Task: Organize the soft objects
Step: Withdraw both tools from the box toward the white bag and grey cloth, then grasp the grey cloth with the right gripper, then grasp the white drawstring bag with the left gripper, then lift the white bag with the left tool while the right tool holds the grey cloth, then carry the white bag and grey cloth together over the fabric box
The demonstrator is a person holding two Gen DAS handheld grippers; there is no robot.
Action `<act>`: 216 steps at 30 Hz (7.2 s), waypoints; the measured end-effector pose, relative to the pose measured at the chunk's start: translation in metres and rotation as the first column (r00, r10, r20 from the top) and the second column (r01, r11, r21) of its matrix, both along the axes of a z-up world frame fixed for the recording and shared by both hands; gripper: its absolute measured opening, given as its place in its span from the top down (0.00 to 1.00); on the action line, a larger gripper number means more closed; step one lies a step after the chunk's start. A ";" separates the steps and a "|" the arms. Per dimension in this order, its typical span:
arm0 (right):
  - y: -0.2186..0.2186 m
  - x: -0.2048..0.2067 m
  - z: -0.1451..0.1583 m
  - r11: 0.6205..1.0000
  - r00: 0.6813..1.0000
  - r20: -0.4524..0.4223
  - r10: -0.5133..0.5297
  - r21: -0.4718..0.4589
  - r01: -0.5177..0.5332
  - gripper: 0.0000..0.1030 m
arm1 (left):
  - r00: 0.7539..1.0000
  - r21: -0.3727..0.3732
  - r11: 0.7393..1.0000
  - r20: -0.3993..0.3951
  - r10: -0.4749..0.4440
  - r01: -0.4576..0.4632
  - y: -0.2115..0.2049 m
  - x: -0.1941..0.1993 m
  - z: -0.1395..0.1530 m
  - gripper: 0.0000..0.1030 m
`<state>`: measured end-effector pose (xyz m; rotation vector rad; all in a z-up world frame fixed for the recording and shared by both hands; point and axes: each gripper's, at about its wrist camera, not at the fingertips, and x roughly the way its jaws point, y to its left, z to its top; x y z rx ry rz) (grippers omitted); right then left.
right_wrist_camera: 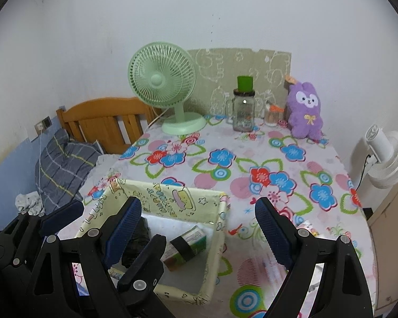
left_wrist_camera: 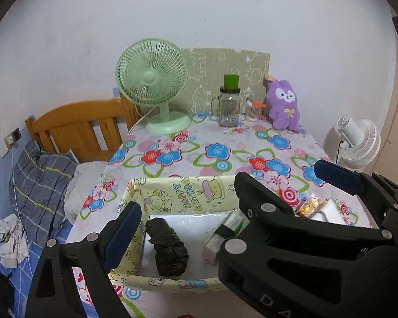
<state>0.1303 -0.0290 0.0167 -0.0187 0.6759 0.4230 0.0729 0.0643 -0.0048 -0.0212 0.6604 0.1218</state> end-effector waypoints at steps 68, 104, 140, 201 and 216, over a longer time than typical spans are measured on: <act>-0.202 -0.038 -0.078 0.956 0.956 0.030 -0.292 -0.003 0.292 0.13 | 0.957 0.006 0.957 0.017 -0.291 0.291 -0.190 -0.007 -0.080 0.12; -0.206 -0.017 -0.137 0.956 0.949 -0.115 -0.293 -0.021 0.292 0.60 | 0.952 -0.016 0.957 -0.098 -0.290 0.290 -0.196 0.015 -0.129 0.15; -0.226 0.025 -0.148 0.936 0.921 -0.181 -0.345 0.011 0.353 0.61 | 0.928 -0.026 0.944 -0.181 -0.327 0.328 -0.213 0.070 -0.142 0.28; -0.175 -0.027 -0.012 0.957 0.957 0.052 -0.285 0.060 0.282 0.61 | 0.955 0.000 0.958 0.069 -0.288 0.288 -0.158 0.009 -0.011 0.71; -0.135 -0.029 0.001 0.971 0.970 0.068 -0.235 0.064 0.231 0.61 | 0.965 0.023 0.969 0.092 -0.246 0.245 -0.118 0.000 0.001 0.71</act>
